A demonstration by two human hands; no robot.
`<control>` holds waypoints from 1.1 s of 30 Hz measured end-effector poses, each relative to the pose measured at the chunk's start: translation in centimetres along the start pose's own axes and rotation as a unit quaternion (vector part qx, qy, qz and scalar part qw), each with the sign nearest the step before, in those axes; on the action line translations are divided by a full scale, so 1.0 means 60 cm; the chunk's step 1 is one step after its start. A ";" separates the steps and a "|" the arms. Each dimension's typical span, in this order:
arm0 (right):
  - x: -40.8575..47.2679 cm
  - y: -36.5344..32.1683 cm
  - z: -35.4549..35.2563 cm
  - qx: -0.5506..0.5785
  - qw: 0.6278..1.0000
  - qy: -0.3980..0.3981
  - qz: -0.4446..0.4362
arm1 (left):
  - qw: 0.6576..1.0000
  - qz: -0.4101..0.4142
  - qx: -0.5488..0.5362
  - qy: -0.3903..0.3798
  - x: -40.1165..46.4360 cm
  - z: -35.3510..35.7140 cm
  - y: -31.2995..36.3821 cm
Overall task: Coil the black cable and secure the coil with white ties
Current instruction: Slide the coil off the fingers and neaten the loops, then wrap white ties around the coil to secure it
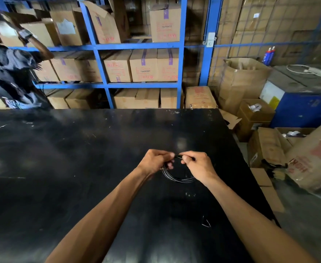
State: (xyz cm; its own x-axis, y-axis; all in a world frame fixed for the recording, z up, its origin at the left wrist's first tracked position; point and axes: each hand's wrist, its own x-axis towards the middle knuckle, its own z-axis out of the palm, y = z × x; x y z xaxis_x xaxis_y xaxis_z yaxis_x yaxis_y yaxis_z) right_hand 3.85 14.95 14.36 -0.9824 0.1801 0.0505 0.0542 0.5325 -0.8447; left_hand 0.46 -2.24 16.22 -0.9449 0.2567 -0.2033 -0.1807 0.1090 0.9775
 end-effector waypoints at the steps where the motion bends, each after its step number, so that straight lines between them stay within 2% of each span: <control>1: -0.001 0.008 -0.005 0.005 1.000 0.000 0.007 | 1.000 -0.004 -0.012 0.003 0.004 0.009 -0.008; 6: -0.016 0.058 -0.011 0.065 0.995 -0.020 0.070 | 0.998 -0.039 0.007 0.046 0.029 0.055 -0.057; 10: -0.024 0.101 -0.017 0.165 0.975 -0.023 0.146 | 0.997 -0.063 0.018 0.034 0.045 0.077 -0.102; 14: -0.021 0.158 -0.026 0.206 0.950 0.006 0.236 | 0.995 -0.094 0.013 0.030 0.061 0.087 -0.148; 16: -0.026 0.194 -0.037 0.156 0.952 0.014 0.265 | 0.993 -0.112 0.013 0.034 0.067 0.088 -0.168; 19: -0.042 0.246 -0.053 -0.037 0.961 -0.037 0.270 | 0.990 -0.134 0.017 0.042 0.077 0.087 -0.195; 21: -0.060 0.274 -0.048 -0.167 0.941 -0.129 0.263 | 0.988 -0.148 0.019 0.041 0.080 0.088 -0.210; 24: -0.092 0.303 -0.023 -0.298 0.886 -0.250 0.254 | 0.986 -0.162 0.020 0.029 0.079 0.093 -0.224; 26: -0.105 0.324 -0.012 -0.311 0.882 -0.245 0.255 | 0.986 -0.167 0.018 0.021 0.080 0.097 -0.231; 30: -0.119 0.351 -0.016 -0.245 0.911 -0.176 0.281 | 0.985 -0.173 0.024 0.011 0.073 0.102 -0.239; 33: -0.118 0.346 -0.033 -0.237 0.905 -0.182 0.304 | 0.985 -0.172 0.029 0.008 0.062 0.100 -0.236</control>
State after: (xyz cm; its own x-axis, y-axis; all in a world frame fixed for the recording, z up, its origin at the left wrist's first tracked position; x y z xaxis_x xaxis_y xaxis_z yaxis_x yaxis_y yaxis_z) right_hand 12.28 26.35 -2.49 -0.7349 0.3196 -0.5982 0.5892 0.7377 -0.3296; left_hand 1.17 2.96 1.28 -0.8347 0.1800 -0.5204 -0.4754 0.2414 0.8460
